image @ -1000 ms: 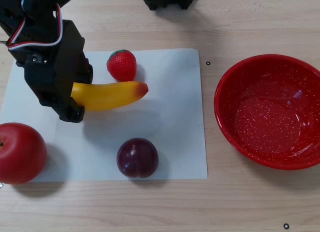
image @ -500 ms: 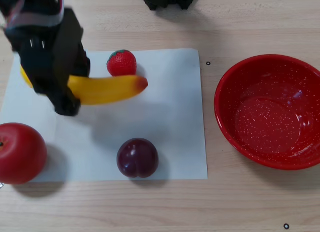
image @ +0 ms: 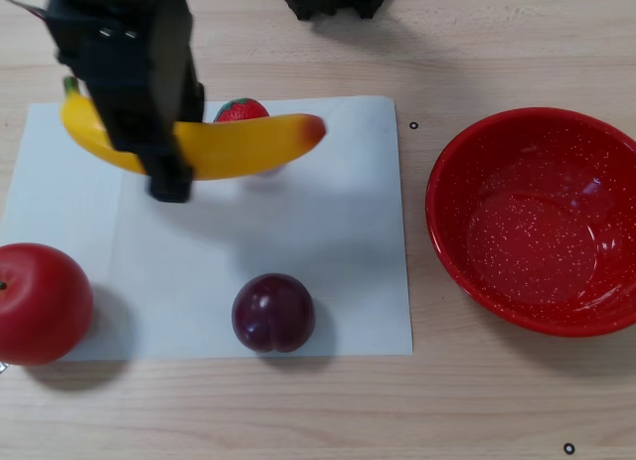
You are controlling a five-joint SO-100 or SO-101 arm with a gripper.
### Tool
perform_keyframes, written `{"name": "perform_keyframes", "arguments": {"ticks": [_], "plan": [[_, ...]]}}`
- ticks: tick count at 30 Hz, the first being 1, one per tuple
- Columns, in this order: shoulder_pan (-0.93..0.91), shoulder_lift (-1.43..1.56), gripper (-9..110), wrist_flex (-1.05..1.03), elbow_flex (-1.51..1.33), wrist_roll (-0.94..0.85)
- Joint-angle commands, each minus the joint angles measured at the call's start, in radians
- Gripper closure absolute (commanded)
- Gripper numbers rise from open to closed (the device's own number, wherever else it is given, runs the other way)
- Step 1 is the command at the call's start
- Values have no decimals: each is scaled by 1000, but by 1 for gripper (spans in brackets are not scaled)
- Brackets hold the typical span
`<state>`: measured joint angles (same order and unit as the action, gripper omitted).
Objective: Grasp the banana and put it in the red bowl.
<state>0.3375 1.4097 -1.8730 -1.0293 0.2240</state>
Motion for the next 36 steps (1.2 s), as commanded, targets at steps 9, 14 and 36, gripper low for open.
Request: {"name": "perform_keyframes", "arguments": {"ticks": [9, 14, 36], "plan": [[-164, 440, 101, -8, -2, -58], [-256, 482, 101, 29, -17, -97], [-758, 497, 101, 621, -156, -216]]}}
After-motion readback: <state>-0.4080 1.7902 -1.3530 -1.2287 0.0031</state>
